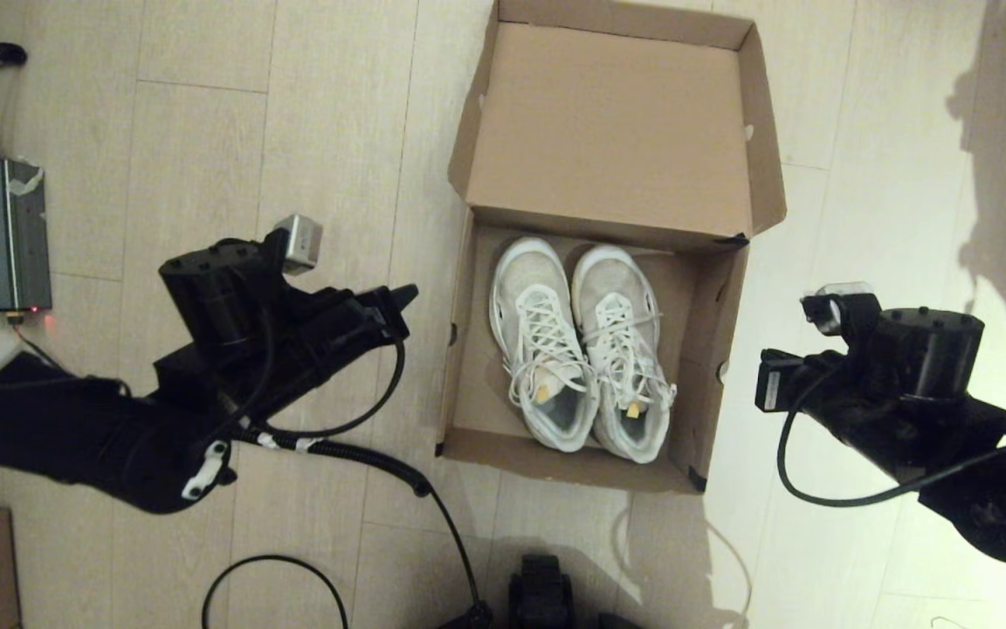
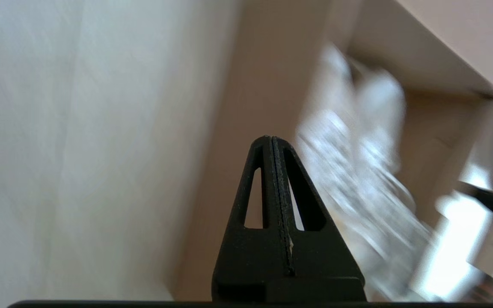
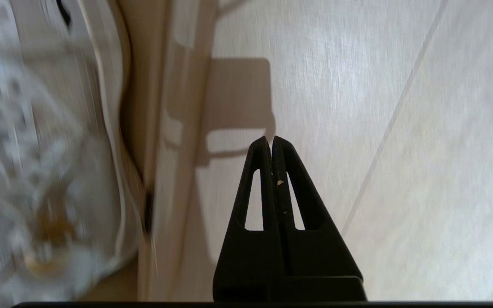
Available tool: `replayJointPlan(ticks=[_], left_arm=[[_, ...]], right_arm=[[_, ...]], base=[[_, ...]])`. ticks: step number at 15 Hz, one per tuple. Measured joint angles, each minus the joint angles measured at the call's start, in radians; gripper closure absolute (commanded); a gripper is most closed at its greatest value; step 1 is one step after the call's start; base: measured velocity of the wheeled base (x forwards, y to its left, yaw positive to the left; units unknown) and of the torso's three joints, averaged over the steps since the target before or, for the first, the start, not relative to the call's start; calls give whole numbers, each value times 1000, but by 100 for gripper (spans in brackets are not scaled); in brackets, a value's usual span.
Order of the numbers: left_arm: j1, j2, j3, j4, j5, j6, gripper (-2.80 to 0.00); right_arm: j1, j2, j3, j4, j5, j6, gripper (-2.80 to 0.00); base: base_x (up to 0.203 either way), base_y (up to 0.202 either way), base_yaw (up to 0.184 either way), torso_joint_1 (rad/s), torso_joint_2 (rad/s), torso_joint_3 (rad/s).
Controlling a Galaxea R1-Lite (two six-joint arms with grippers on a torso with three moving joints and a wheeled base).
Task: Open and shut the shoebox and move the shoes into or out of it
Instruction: Close the shoe box
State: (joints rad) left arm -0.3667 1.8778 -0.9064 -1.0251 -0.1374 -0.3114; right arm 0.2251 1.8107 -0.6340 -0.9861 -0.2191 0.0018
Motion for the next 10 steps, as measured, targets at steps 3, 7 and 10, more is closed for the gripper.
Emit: replayJointPlan(ticks=[3, 7, 10], left_arm=[[24, 139, -174, -8, 0, 38, 0], [17, 270, -337, -17, 2, 46, 0], [-7, 317, -379, -10, 4, 46, 0]], right_arm=[[-4, 55, -140, 46, -20, -2, 0], [-3, 104, -216, 61, -38, -4, 0], [18, 118, -231, 70, -28, -4, 0]], base=[[0, 0, 0, 0, 0, 0], [0, 0, 0, 0, 0, 0], [0, 0, 0, 0, 0, 0]])
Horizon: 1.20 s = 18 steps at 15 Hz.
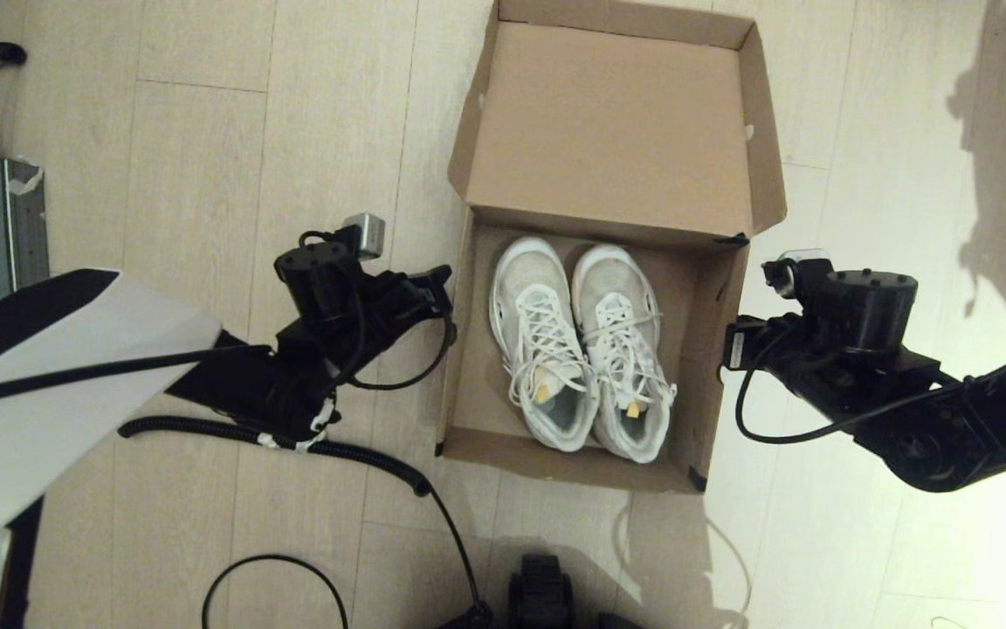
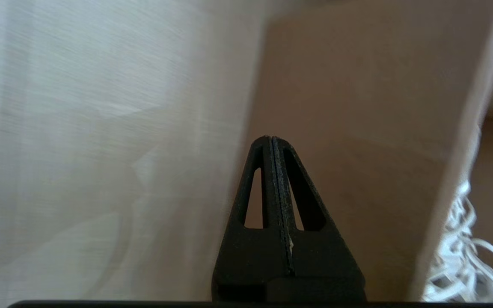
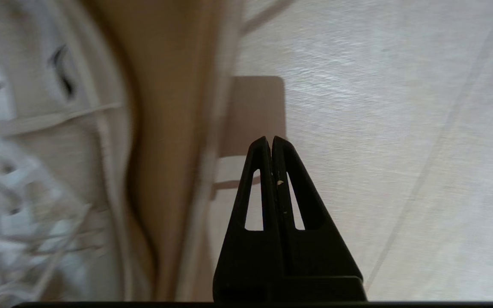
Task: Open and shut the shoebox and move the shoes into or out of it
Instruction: Close the shoe box
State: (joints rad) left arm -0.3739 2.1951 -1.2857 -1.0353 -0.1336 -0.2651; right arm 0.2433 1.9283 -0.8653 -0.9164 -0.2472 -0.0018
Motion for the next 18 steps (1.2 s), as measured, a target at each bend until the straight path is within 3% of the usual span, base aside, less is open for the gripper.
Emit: replayJointPlan(ticks=[4, 7, 18], left_arm=[[-34, 14, 17, -1, 37, 1, 0], [-48, 1, 97, -14, 42, 1, 0], [-141, -93, 585, -273, 74, -2, 0]], right_arm=[[45, 8, 24, 1, -1, 0, 0], [65, 6, 70, -3, -1, 2, 0], [136, -80, 431, -130, -13, 9, 0]], base=[[0, 0, 0, 0, 0, 0], [0, 0, 0, 0, 0, 0], [0, 0, 0, 0, 0, 0]])
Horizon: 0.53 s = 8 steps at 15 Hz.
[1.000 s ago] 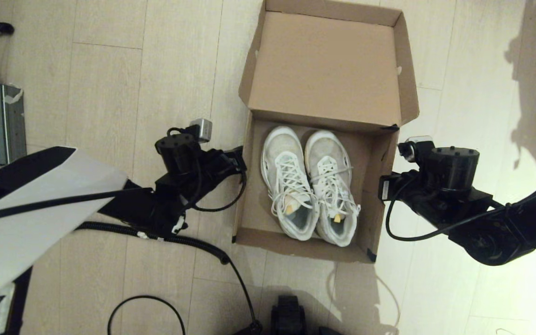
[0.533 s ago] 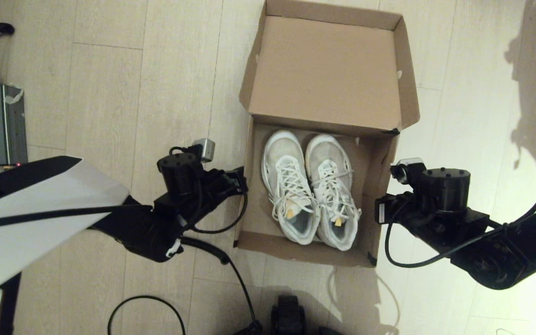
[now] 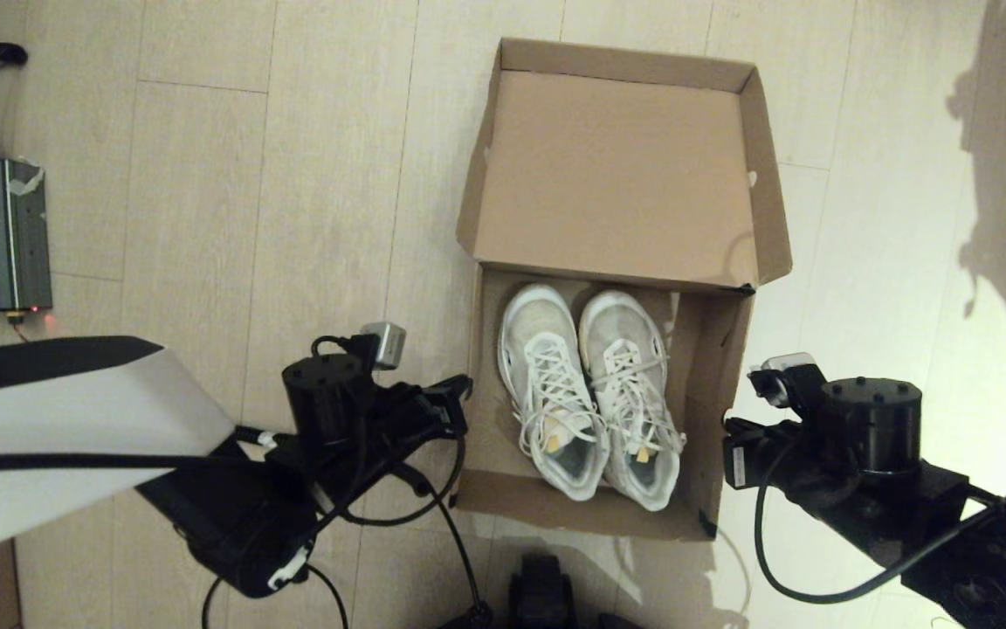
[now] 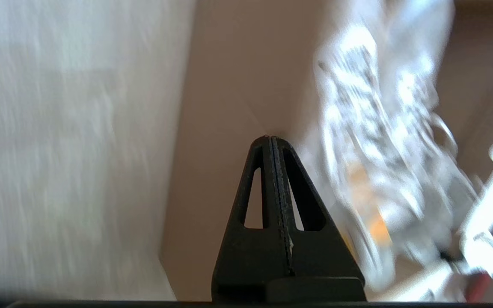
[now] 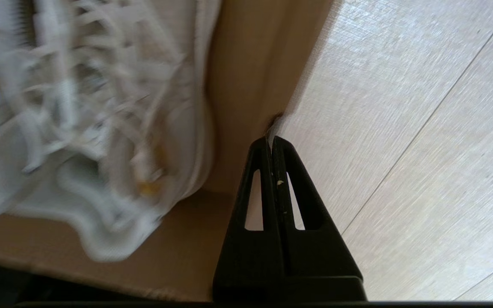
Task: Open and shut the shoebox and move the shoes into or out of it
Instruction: Close the shoe box
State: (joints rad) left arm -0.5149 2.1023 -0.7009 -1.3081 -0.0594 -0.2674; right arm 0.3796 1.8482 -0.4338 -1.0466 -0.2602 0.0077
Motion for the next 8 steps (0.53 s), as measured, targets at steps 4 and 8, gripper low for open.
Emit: replayJointPlan(ticks=[4, 8], left_arm=[[65, -64, 107, -54, 1, 2, 0], [168, -136, 38, 8, -12, 2, 0]], right_arm=[[-26, -141, 44, 44, -24, -8, 0], [-91, -236, -127, 212, -24, -15, 0]], base=[[0, 0, 0, 0, 0, 0], [0, 0, 0, 0, 0, 0]])
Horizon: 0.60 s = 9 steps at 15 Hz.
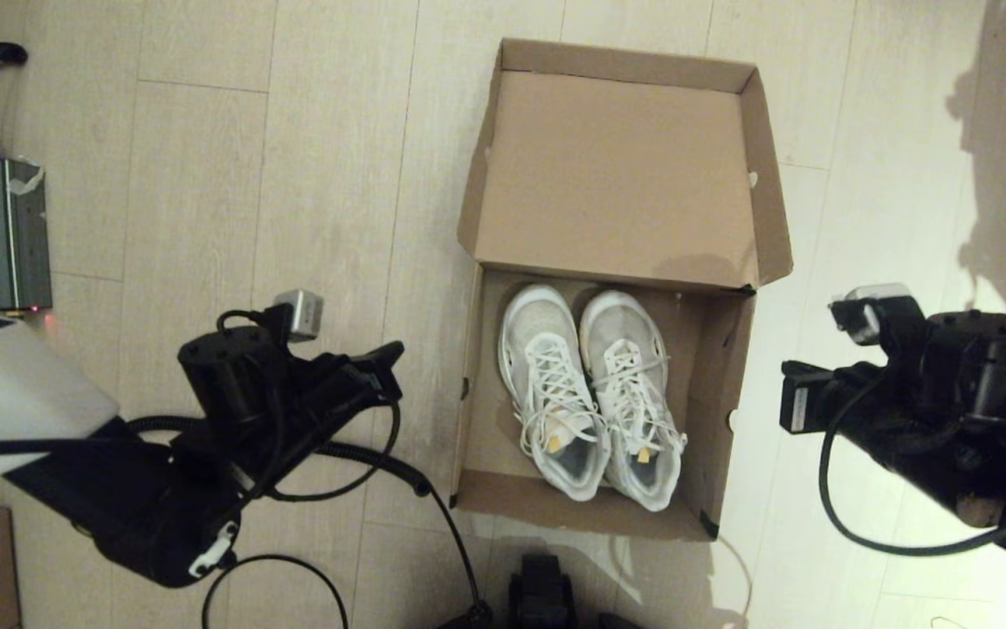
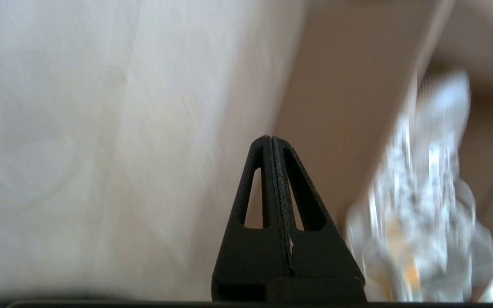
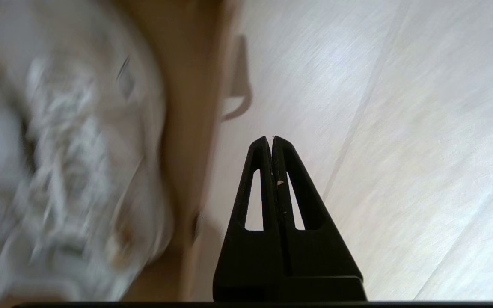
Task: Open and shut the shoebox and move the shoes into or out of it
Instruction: Close the shoe box
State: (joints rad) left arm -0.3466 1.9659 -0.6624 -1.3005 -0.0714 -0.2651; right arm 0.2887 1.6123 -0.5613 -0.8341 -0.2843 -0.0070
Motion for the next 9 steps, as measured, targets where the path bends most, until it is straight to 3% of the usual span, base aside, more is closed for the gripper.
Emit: replayJointPlan(ticks=[3, 5, 6, 9], left_arm=[[65, -74, -194, 183, -37, 1, 0], [103, -109, -382, 346, -87, 1, 0], [119, -114, -476, 426, -117, 0, 0], [146, -53, -783, 640, -214, -63, 0]], right_arm=[[-79, -41, -273, 207, 15, -18, 0], [-173, -55, -494, 403, 91, -35, 0], [-233, -53, -586, 501, 170, -37, 0], [-414, 19, -778, 764, 575, -24, 0]], base=[[0, 0, 0, 0, 0, 0], [0, 0, 0, 0, 0, 0], [0, 0, 0, 0, 0, 0], [0, 0, 0, 0, 0, 0]])
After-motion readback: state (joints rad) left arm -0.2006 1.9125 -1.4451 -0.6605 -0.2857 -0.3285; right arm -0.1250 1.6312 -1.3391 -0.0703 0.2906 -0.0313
